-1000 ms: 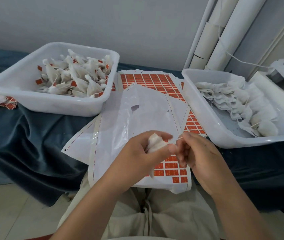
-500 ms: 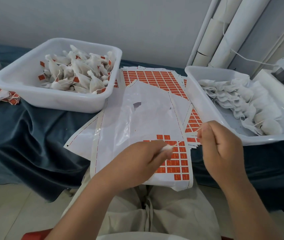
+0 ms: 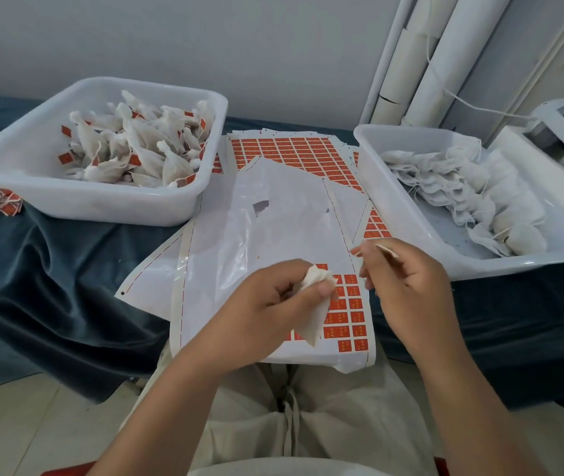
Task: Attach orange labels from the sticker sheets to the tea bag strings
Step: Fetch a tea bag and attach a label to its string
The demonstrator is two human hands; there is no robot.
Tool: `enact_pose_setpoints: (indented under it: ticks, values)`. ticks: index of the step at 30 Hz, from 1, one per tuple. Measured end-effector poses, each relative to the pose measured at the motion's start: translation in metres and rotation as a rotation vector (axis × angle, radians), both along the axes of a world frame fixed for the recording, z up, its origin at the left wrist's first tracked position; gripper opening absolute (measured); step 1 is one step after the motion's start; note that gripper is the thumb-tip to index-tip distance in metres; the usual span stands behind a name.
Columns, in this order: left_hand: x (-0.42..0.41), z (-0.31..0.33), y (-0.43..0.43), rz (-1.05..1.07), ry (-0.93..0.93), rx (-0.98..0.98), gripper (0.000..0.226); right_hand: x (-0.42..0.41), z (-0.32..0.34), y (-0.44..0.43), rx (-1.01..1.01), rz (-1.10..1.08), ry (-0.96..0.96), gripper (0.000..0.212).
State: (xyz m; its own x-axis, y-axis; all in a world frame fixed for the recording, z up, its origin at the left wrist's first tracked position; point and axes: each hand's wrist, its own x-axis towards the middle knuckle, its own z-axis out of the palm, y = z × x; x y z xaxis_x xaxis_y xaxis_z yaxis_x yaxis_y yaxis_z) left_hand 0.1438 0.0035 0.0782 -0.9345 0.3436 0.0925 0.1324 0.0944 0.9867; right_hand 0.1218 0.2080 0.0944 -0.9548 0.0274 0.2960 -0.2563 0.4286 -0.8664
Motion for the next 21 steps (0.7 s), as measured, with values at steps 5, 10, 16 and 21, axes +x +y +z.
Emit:
enact_pose_setpoints:
  ticks: [5, 10, 16, 21]
  values:
    - [-0.004, -0.001, 0.006, 0.087, 0.044, 0.055, 0.027, 0.008, -0.005, -0.017, -0.056, 0.075, -0.067, 0.008]
    - [0.001, -0.001, 0.011, 0.194, -0.005, 0.193, 0.029, 0.017, -0.009, -0.032, -0.123, 0.148, -0.13, 0.017]
    - [0.003, -0.001, 0.008, 0.409, -0.154, 0.229, 0.033, 0.019, -0.014, -0.03, -0.133, 0.016, 0.008, 0.002]
    - [0.002, -0.002, 0.012, 0.435, -0.121, 0.218, 0.032, 0.016, -0.013, -0.03, 0.0, 0.162, 0.036, 0.015]
